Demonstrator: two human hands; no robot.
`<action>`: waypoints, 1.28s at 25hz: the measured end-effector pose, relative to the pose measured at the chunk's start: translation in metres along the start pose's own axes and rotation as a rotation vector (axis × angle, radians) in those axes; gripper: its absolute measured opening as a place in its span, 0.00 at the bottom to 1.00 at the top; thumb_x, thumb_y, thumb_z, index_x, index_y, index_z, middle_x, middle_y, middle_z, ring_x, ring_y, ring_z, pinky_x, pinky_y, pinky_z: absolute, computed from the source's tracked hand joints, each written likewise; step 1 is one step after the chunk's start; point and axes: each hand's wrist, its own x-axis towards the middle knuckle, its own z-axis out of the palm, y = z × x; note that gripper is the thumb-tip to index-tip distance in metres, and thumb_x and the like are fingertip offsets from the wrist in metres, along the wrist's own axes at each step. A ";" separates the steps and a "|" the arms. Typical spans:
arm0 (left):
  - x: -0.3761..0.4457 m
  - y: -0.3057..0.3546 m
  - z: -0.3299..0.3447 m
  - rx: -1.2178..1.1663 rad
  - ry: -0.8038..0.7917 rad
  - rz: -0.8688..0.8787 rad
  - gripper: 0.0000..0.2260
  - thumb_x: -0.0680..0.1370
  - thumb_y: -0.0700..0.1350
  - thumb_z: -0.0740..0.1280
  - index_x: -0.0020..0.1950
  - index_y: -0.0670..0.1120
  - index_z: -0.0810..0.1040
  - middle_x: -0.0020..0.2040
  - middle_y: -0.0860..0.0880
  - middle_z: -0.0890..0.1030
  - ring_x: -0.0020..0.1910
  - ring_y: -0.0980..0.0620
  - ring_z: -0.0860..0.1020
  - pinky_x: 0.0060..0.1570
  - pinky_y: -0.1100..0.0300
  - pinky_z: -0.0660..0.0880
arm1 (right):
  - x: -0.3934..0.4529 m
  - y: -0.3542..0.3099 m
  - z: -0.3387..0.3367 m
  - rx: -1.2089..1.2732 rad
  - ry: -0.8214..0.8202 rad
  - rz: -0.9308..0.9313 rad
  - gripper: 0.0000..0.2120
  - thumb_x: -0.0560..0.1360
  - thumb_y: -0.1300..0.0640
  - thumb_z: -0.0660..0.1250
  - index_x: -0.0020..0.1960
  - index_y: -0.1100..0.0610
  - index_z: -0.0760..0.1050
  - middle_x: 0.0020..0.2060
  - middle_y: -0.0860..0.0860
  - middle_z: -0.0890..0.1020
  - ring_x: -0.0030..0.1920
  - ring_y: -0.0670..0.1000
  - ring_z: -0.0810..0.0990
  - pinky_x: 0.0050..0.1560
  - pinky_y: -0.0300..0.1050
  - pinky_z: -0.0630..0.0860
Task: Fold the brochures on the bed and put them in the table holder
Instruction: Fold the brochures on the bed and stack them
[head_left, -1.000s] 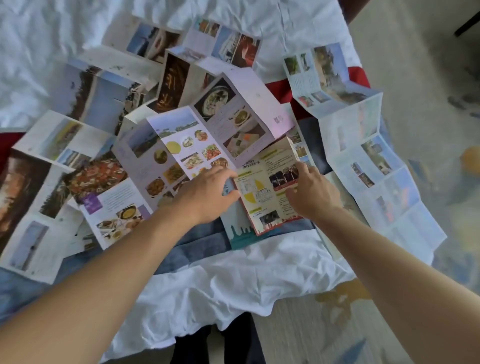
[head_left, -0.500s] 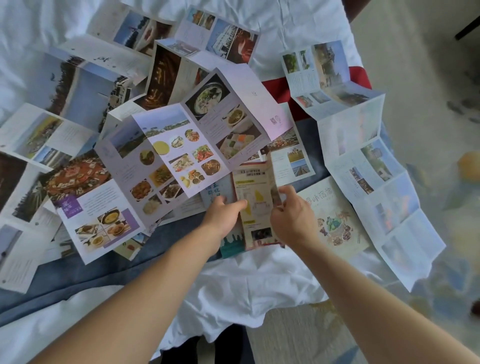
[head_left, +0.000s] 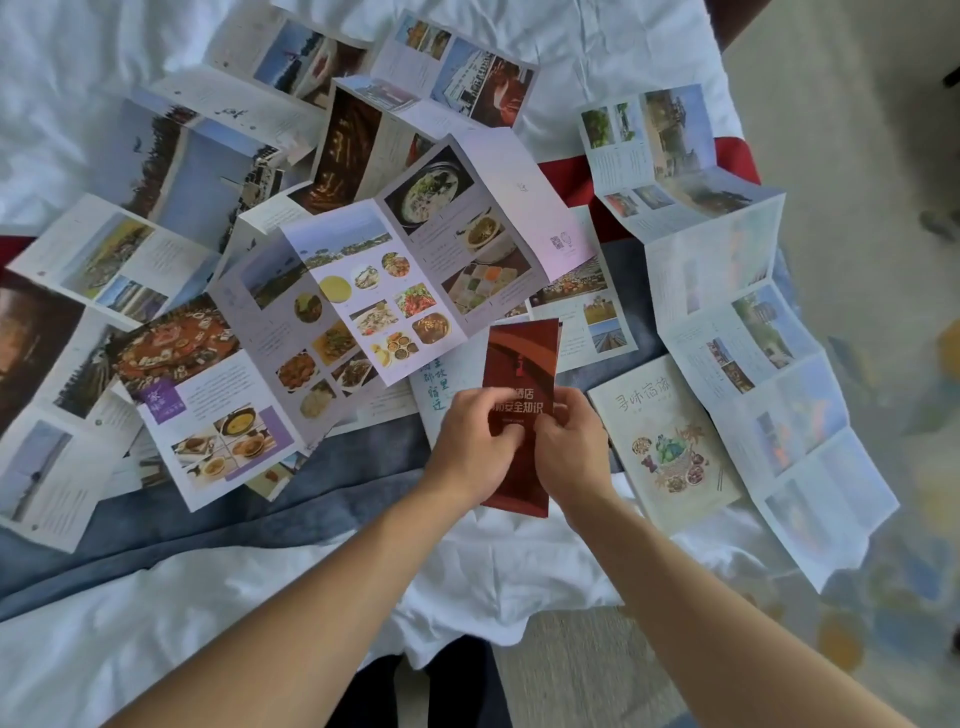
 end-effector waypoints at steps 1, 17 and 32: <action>-0.001 -0.003 -0.003 0.029 0.072 -0.005 0.19 0.77 0.43 0.68 0.68 0.51 0.74 0.64 0.50 0.72 0.65 0.53 0.72 0.63 0.65 0.65 | -0.001 0.000 0.001 -0.003 -0.001 0.016 0.13 0.74 0.62 0.59 0.50 0.46 0.75 0.41 0.46 0.84 0.44 0.50 0.83 0.51 0.59 0.80; -0.054 -0.090 -0.055 0.481 0.181 0.023 0.27 0.77 0.42 0.68 0.74 0.53 0.64 0.59 0.46 0.70 0.51 0.44 0.79 0.43 0.54 0.76 | -0.053 0.023 0.066 -0.748 -0.329 -0.415 0.35 0.75 0.55 0.63 0.78 0.45 0.52 0.56 0.53 0.72 0.47 0.61 0.80 0.42 0.51 0.72; -0.125 -0.144 -0.112 0.480 0.289 -0.047 0.27 0.76 0.44 0.69 0.74 0.52 0.64 0.62 0.46 0.71 0.53 0.45 0.80 0.42 0.52 0.80 | -0.109 0.012 0.124 -0.885 -0.443 -0.630 0.33 0.75 0.52 0.62 0.77 0.47 0.53 0.59 0.51 0.74 0.50 0.58 0.81 0.42 0.50 0.75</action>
